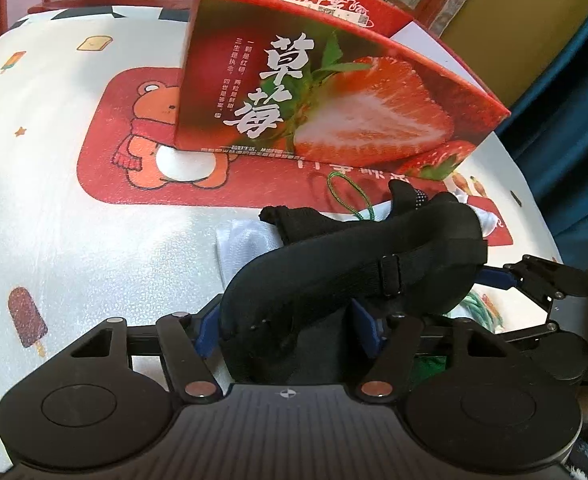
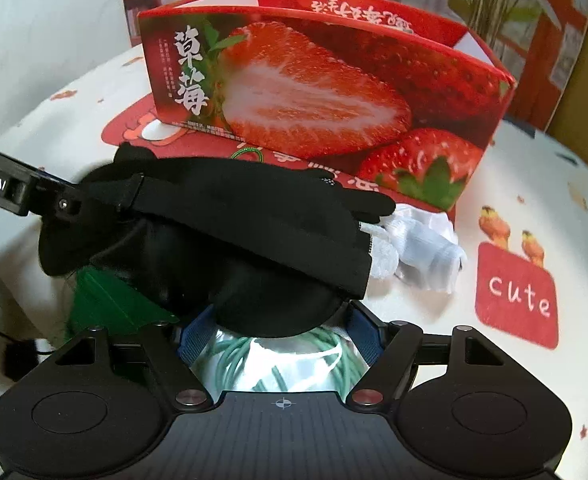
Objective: Organize soft objects
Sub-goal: 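Close the left tool on the green tasseled pouch under the eye mask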
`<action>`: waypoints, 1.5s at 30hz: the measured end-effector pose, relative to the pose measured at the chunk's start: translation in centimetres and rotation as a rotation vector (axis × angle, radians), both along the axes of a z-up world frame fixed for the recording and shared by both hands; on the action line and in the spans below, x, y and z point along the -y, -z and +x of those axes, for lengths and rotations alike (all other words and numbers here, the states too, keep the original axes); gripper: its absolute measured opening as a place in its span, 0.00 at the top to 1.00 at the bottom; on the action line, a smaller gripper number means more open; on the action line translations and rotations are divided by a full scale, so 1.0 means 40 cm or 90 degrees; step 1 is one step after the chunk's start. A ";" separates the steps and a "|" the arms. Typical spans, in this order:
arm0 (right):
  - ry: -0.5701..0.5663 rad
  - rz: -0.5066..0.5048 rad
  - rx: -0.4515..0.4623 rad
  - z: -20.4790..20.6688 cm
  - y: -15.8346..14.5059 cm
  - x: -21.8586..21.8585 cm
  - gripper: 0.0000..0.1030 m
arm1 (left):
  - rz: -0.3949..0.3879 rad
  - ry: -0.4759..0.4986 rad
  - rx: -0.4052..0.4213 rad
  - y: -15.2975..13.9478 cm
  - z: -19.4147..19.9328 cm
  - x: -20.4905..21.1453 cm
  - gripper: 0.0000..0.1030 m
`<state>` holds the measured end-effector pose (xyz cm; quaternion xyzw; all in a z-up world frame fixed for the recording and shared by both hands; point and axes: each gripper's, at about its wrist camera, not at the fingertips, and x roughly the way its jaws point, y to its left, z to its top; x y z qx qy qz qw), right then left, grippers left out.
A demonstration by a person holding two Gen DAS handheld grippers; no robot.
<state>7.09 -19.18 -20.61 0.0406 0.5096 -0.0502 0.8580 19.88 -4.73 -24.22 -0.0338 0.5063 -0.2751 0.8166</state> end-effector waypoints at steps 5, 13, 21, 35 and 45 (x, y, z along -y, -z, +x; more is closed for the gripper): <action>0.001 -0.013 0.015 0.027 0.000 0.001 0.46 | -0.004 -0.016 0.001 0.008 0.034 0.007 0.43; 0.029 0.024 0.032 0.094 0.024 0.037 0.56 | 0.012 -0.039 0.026 0.005 0.090 0.025 0.49; 0.042 0.068 0.051 0.081 -0.005 0.072 0.58 | -0.025 -0.054 0.025 -0.016 0.096 -0.009 0.48; 0.057 0.094 0.037 -0.042 -0.062 0.081 0.50 | -0.059 -0.050 0.095 -0.103 -0.004 -0.054 0.47; 0.010 0.106 0.079 -0.062 -0.077 0.012 0.50 | -0.063 -0.048 0.106 -0.086 -0.091 -0.076 0.48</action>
